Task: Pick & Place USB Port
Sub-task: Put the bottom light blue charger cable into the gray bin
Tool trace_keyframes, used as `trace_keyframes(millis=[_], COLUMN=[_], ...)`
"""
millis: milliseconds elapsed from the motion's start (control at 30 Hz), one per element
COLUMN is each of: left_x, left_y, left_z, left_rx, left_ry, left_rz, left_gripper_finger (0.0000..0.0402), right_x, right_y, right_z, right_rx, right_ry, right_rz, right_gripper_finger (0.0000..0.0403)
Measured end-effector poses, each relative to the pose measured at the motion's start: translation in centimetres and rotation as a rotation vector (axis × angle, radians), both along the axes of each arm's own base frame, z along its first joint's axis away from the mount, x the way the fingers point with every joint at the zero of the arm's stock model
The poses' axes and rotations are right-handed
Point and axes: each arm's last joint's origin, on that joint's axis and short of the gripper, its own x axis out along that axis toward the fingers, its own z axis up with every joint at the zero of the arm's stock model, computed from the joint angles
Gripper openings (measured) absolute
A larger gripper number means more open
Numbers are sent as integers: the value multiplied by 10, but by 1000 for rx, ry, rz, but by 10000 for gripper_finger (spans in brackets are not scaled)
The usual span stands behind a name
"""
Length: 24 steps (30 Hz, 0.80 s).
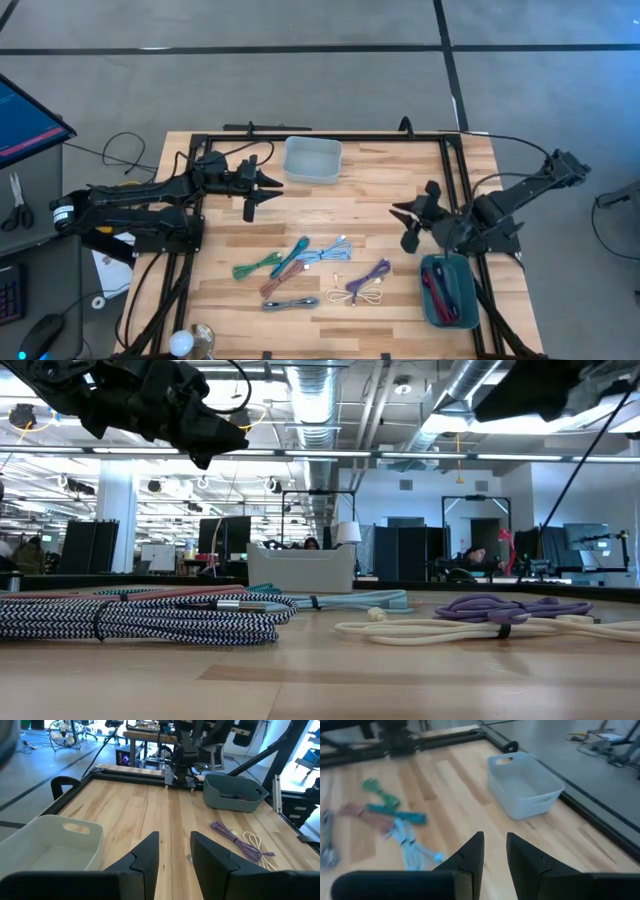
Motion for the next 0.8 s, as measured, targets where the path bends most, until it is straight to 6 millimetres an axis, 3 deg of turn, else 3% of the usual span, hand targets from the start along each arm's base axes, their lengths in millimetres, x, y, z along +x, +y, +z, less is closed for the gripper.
trace_keyframes(millis=[233,467,600,800], left_x=[-5,-27,-41,-48], left_y=[-5,-16,-21,-24], left_z=[3,11,14,12], left_rx=[24,28,29,48], left_ry=[-13,-35,-37,-18], left_rz=[-109,-186,-187,-188], left_gripper_finger=[110,110,110,110], right_x=[21,46,62,85], right_y=[-13,-19,-18,-24], right_z=[-14,-31,-37,-56], right_rx=[61,-43,-79,43], right_ry=[135,225,238,282], right_rz=[54,53,144,291], right_gripper_finger=[75,75,75,75])
